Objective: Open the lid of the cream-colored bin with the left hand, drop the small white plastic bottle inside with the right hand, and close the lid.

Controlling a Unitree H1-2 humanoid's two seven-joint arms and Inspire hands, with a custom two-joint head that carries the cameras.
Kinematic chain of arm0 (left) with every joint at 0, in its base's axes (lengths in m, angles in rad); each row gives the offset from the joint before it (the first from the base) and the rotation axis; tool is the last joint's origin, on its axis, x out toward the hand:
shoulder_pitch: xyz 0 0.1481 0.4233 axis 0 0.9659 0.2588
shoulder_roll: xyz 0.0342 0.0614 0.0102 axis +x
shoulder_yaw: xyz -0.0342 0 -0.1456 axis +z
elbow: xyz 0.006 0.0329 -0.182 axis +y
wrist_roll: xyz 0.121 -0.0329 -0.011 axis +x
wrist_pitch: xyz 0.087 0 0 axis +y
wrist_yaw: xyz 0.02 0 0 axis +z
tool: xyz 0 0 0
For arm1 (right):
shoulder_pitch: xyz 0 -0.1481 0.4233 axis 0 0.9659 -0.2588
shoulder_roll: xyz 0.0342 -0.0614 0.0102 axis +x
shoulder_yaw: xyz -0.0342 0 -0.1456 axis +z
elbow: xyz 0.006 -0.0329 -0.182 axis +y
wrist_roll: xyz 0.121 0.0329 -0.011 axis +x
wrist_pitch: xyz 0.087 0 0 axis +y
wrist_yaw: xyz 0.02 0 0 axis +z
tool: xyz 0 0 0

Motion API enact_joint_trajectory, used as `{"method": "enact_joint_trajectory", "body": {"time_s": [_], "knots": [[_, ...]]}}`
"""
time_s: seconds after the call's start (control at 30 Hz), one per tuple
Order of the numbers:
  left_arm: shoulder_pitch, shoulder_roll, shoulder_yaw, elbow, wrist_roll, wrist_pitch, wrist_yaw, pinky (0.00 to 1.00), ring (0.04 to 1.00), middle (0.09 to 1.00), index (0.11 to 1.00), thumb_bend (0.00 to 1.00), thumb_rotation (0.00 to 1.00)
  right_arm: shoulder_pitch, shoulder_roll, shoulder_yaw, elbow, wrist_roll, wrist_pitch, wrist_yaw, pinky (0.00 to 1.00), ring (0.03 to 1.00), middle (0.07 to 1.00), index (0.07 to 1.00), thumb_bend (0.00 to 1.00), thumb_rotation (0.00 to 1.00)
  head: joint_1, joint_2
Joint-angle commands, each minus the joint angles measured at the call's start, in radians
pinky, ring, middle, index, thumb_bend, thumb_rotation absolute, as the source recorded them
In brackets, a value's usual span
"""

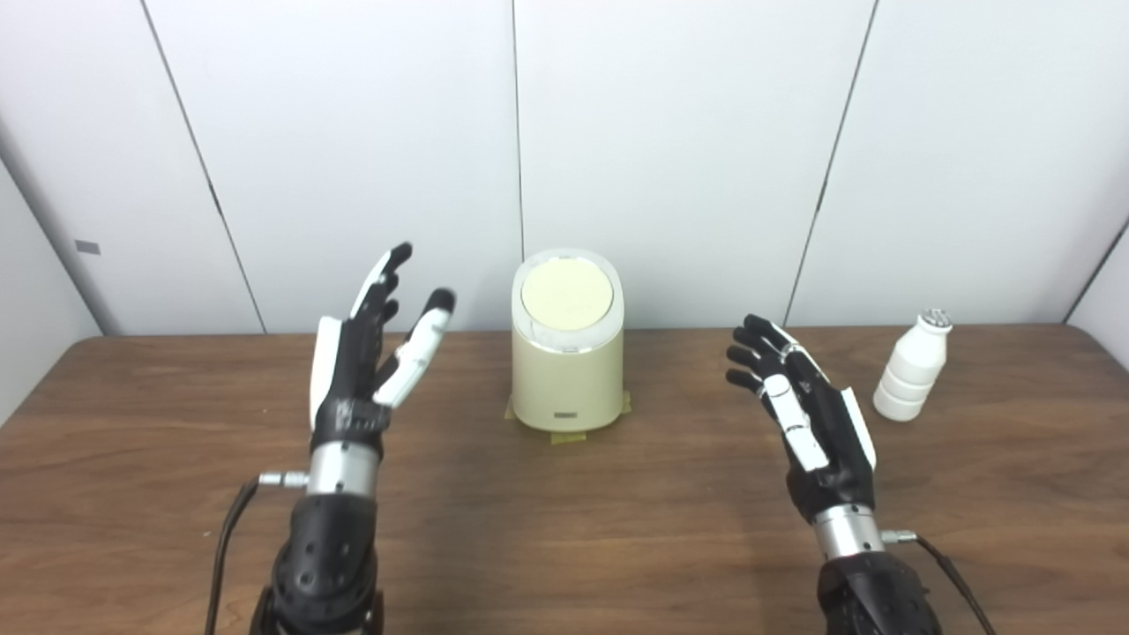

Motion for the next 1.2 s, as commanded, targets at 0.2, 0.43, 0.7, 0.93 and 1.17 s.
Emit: {"method": "enact_joint_trajectory", "body": {"time_s": [0.2, 0.43, 0.7, 0.93, 1.17], "knots": [[-0.142, -0.038, -0.075, 0.106, 0.166, 0.046, 0.081, 1.0, 1.0, 1.0, 1.0, 0.83, 0.42, -0.032, -0.002, 0.0, -0.035, -0.006, -0.018, 0.003, 0.75, 0.799, 0.816, 0.805, 0.18, 0.68, -0.001, 0.002], [-0.213, -0.052, -0.094, 0.203, 0.244, 0.06, 0.13, 1.0, 1.0, 1.0, 1.0, 0.88, 0.44, -0.032, -0.002, 0.0, -0.035, 0.003, -0.012, 0.008, 0.75, 0.801, 0.817, 0.808, 0.18, 0.67, 0.001, 0.0], [-0.281, -0.041, -0.123, 0.323, 0.321, 0.072, 0.163, 1.0, 1.0, 1.0, 1.0, 0.91, 0.45, -0.034, 0.006, 0.007, -0.033, -0.001, -0.019, 0.008, 0.74, 0.801, 0.817, 0.808, 0.18, 0.66, -0.004, -0.005], [-0.319, -0.048, -0.136, 0.397, 0.343, 0.085, 0.188, 1.0, 1.0, 1.0, 1.0, 0.91, 0.44, -0.03, 0.016, 0.013, -0.056, -0.002, 0.003, 0.003, 0.75, 0.805, 0.82, 0.808, 0.18, 0.69, -0.008, -0.004], [-0.344, -0.038, -0.16, 0.45, 0.361, 0.087, 0.194, 1.0, 1.0, 1.0, 1.0, 0.92, 0.34, -0.03, 0.009, 0.011, -0.049, -0.003, -0.002, 0.012, 0.77, 0.815, 0.825, 0.817, 0.17, 0.7, -0.008, -0.004]]}}
